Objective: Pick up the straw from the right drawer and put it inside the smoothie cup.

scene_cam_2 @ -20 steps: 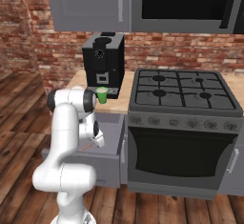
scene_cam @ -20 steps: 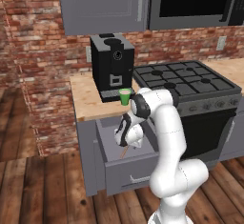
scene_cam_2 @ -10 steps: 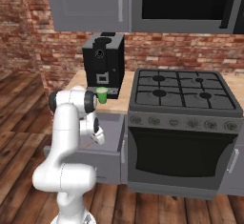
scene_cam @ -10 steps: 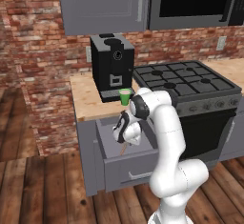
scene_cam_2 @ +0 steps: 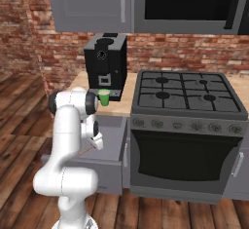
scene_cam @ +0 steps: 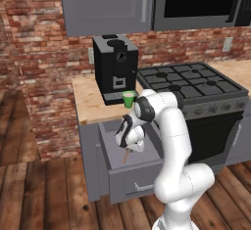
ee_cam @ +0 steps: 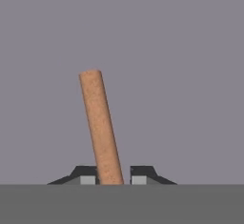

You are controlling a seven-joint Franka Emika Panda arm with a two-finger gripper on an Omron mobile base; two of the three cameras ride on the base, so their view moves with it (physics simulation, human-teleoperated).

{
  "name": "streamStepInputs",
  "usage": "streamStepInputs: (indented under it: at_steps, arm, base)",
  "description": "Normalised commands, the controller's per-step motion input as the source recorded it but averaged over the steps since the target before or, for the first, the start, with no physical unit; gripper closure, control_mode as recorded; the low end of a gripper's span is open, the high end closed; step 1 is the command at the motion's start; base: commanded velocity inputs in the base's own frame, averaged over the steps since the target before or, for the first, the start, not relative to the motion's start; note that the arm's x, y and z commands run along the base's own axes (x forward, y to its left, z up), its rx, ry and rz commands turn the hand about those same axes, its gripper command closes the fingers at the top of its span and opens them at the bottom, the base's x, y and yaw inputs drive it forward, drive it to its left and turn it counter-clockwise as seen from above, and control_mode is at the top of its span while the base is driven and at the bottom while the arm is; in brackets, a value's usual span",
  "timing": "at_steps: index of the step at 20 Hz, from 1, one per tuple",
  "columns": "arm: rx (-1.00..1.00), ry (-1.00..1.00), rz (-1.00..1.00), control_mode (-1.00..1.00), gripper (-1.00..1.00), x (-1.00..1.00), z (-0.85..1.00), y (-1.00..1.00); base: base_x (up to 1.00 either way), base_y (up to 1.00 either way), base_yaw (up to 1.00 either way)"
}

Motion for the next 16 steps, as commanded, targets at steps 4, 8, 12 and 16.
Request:
streamStepInputs:
  at_steps: [4, 8, 12, 16]
  arm:
    - [0.0, 0.02, -0.05, -1.0, 1.0, -0.66, -0.41, -0.23]
    - [0.0, 0.0, -0.04, -1.0, 1.0, -0.56, -0.35, -0.26]
    - [0.0, -0.02, -0.03, -1.0, 1.0, -0.44, -0.09, -0.33]
    - [0.01, -0.12, 0.0, -1.0, 1.0, -0.54, 0.07, -0.4]
  base:
    - [0.0, 0.0, 0.0]
    - [0.0, 0.0, 0.0]
    - [0.0, 0.0, 0.0]
    - [0.0, 0.0, 0.0]
